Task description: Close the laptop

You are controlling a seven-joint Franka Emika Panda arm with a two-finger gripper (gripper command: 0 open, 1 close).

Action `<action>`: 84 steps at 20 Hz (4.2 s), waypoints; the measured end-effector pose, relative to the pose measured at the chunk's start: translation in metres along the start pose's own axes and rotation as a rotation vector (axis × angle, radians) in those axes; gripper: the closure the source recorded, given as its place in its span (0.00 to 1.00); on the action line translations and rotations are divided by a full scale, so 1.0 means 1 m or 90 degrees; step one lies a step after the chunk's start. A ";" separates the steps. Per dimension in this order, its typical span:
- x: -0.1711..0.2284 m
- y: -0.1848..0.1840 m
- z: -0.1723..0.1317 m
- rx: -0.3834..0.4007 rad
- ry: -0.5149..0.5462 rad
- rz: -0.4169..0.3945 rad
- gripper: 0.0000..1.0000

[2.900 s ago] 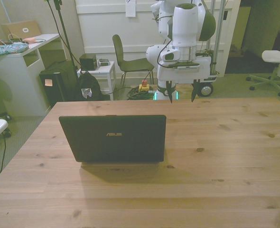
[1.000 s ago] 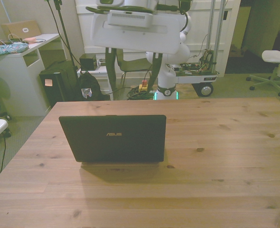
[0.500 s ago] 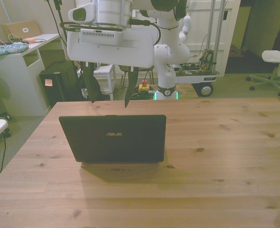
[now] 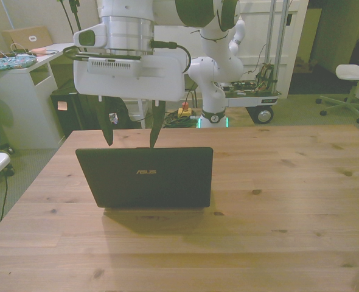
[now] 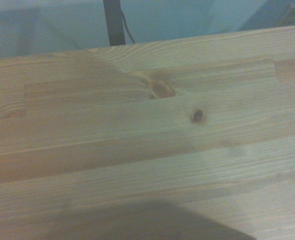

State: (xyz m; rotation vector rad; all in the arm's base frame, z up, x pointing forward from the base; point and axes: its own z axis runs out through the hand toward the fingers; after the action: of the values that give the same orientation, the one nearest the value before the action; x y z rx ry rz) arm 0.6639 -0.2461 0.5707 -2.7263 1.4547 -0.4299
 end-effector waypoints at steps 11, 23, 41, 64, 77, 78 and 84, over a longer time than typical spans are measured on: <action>0.004 -0.006 0.011 0.000 -0.002 -0.004 1.00; 0.008 0.000 0.020 -0.003 -0.008 -0.014 1.00; -0.019 0.011 0.025 -0.014 -0.037 -0.028 1.00; -0.125 0.100 0.040 -0.053 -0.119 -0.008 1.00; -0.149 0.135 0.095 -0.075 -0.147 0.012 1.00; -0.152 0.138 0.100 -0.078 -0.151 0.012 1.00; -0.163 0.153 0.123 -0.087 -0.162 0.021 1.00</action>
State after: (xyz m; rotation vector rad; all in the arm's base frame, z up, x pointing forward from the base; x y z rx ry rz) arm 0.4842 -0.2125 0.3924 -2.7282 1.5068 0.0201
